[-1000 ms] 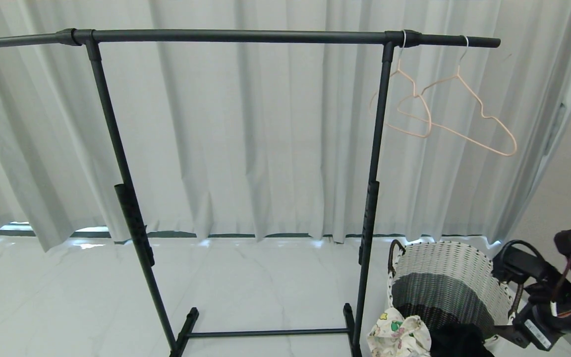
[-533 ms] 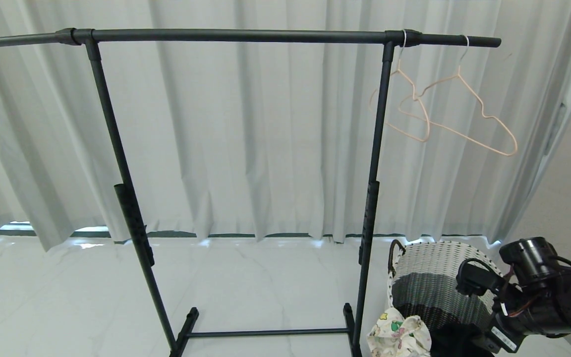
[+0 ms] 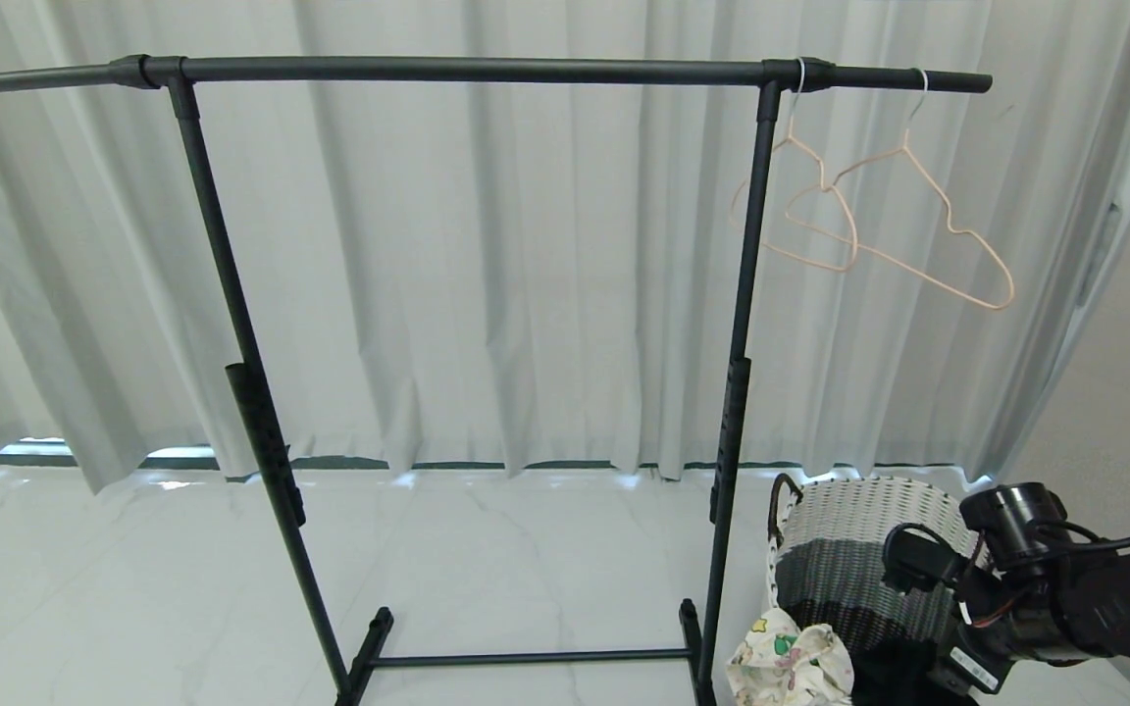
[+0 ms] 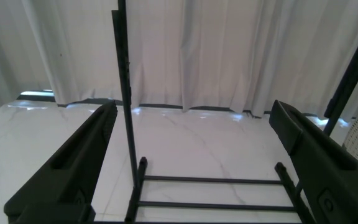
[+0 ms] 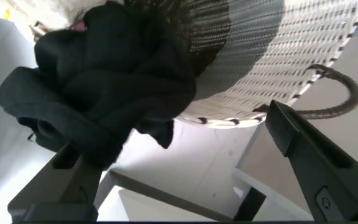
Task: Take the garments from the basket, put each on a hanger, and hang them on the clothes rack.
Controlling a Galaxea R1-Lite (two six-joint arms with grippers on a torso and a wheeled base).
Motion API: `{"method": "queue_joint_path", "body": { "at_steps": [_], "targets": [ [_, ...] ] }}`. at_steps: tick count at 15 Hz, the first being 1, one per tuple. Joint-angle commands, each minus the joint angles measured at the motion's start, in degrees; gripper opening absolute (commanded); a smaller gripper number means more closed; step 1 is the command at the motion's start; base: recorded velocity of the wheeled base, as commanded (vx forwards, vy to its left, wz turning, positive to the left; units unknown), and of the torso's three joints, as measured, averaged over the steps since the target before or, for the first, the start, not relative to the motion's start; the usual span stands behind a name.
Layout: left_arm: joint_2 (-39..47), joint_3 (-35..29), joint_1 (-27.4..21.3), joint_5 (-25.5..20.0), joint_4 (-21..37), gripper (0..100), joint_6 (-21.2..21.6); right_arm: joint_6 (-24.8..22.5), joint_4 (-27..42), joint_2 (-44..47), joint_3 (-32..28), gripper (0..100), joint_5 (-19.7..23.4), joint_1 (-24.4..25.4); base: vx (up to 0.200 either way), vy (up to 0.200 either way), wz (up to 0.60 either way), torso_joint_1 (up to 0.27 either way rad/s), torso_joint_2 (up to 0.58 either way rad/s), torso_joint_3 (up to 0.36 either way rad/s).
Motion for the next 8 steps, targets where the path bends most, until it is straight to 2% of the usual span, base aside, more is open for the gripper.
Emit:
{"method": "queue_joint_path", "body": {
  "at_steps": [1,6,8],
  "targets": [
    [-0.02,0.0,0.0,0.01,-0.01,100,-0.01,-0.03,-0.07,0.55,0.01,0,0.01,0.12,0.0,0.0,0.0,0.0,0.0,0.0],
    [-0.11,0.0,0.0,0.1,-0.01,100,-0.27,0.15,1.16,-7.62,1.15,0,0.63,0.21,0.0,0.0,0.0,0.0,0.0,0.0],
    [-0.02,0.0,0.0,0.1,-0.01,100,-0.27,0.32,5.81,-12.98,0.27,0,0.63,0.21,0.0,0.0,0.0,0.0,0.0,0.0]
  ]
}}
